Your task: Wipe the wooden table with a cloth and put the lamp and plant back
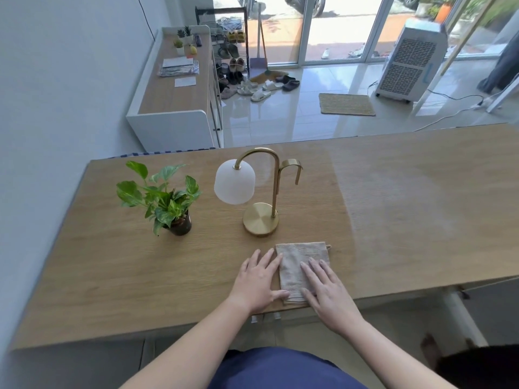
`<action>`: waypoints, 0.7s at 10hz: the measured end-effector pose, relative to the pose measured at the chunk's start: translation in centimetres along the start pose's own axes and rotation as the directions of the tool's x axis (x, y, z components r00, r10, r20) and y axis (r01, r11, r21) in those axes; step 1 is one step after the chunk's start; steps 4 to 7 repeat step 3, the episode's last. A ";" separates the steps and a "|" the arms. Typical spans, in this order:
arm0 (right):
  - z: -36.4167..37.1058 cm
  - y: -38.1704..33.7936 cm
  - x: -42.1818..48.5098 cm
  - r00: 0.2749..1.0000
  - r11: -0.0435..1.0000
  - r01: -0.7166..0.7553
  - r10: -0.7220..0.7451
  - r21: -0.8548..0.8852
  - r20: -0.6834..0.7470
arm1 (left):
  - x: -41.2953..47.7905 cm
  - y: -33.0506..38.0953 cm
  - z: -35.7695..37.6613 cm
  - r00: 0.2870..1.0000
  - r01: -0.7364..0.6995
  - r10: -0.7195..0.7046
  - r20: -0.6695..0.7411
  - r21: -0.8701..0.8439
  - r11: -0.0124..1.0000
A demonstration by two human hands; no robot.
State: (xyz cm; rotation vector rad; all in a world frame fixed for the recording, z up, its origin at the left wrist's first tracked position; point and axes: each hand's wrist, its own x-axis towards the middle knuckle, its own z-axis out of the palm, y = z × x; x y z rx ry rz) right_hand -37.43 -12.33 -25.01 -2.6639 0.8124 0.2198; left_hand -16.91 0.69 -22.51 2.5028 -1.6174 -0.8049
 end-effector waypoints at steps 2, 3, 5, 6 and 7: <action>-1.4 -0.3 -0.2 0.997 0.991 -0.032 0.040 0.131 -0.061 | -2.9 -1.3 0.3 0.990 -0.002 -0.011 -0.143 -0.091 0.996; -3.0 -0.6 -1.5 0.984 0.954 -0.047 0.096 0.296 -0.152 | -7.3 -4.1 1.4 0.962 0.005 -0.096 -0.254 -0.336 0.942; -3.0 -0.6 -1.5 0.984 0.954 -0.047 0.096 0.296 -0.152 | -7.3 -4.1 1.4 0.962 0.005 -0.096 -0.254 -0.336 0.942; -3.0 -0.6 -1.5 0.984 0.954 -0.047 0.096 0.296 -0.152 | -7.3 -4.1 1.4 0.962 0.005 -0.096 -0.254 -0.336 0.942; -3.0 -0.6 -1.5 0.984 0.954 -0.047 0.096 0.296 -0.152 | -7.3 -4.1 1.4 0.962 0.005 -0.096 -0.254 -0.336 0.942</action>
